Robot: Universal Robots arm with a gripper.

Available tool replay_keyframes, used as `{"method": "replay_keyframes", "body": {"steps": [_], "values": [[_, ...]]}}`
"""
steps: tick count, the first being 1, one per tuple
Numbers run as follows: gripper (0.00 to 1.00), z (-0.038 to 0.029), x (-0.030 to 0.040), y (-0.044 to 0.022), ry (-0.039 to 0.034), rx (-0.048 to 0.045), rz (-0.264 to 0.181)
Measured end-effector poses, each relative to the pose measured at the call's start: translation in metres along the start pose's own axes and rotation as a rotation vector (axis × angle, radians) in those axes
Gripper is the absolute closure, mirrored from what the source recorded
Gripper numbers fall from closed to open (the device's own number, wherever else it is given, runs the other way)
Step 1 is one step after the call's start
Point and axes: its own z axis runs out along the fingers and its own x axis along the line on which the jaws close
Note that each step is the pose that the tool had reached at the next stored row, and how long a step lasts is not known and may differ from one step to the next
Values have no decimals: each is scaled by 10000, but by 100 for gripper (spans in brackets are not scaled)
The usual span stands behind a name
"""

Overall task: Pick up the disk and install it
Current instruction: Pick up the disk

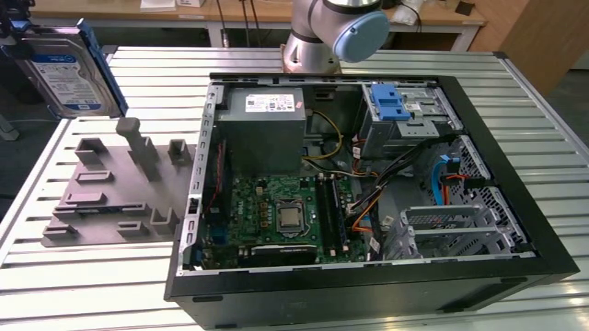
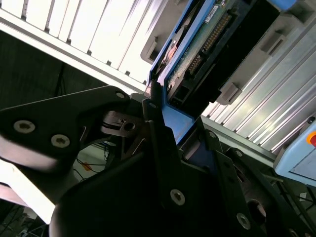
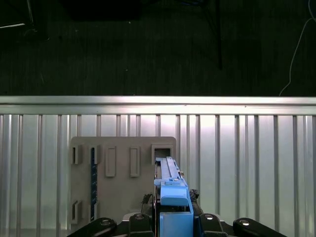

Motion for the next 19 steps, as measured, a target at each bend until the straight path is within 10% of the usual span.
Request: {"method": "replay_keyframes", "body": {"steps": [14,19], "values": [[64,-170,-1,4,0,5,0],[64,-200,-1,4,-2,185,-2]]}}
